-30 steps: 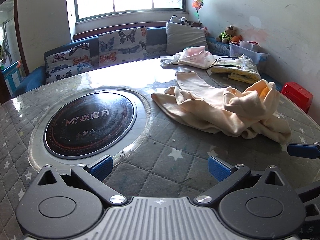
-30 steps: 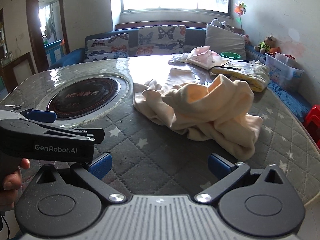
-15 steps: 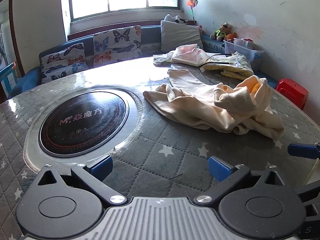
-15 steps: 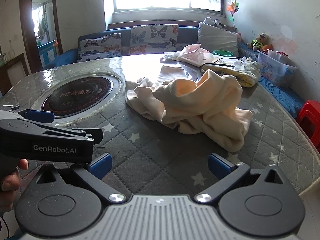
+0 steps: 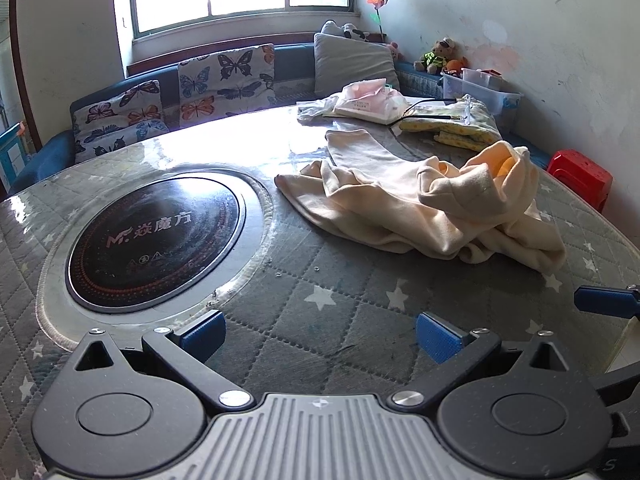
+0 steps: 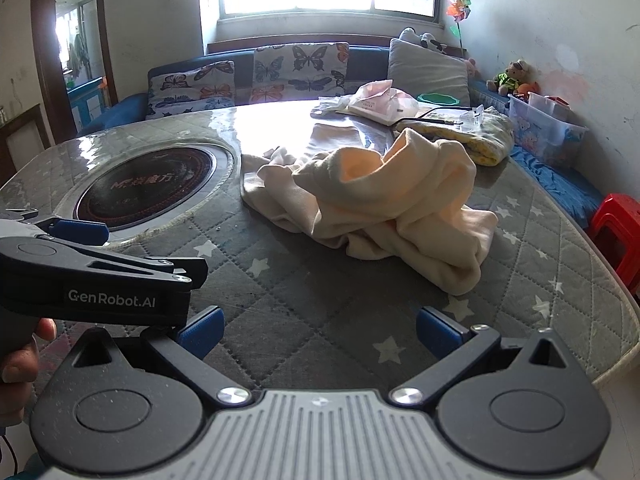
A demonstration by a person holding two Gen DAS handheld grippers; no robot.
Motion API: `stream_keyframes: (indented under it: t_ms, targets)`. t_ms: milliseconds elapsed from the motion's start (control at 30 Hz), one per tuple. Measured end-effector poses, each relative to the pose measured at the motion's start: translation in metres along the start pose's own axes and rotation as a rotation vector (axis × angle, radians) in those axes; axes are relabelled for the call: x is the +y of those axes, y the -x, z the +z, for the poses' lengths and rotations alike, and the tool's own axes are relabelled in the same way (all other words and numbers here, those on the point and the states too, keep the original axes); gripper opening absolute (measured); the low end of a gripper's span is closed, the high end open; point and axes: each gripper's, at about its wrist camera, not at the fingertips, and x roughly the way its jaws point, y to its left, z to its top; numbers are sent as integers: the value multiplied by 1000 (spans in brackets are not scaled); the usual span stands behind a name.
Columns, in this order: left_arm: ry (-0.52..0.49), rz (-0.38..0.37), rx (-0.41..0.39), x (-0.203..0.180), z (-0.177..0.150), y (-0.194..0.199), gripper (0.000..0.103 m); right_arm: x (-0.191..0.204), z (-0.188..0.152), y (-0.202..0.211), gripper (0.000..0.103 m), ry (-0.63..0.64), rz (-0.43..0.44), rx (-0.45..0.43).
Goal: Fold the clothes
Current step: 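Approach the cream garment with both open grippers, positioning over its edges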
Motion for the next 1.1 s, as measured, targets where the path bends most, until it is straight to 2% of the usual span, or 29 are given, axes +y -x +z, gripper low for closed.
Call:
stream_keyframes:
  t_ms: [1100]
  targets:
    - [-23, -28, 66, -12, 18, -24, 103, -6, 12, -15, 103, -5, -2, 38]
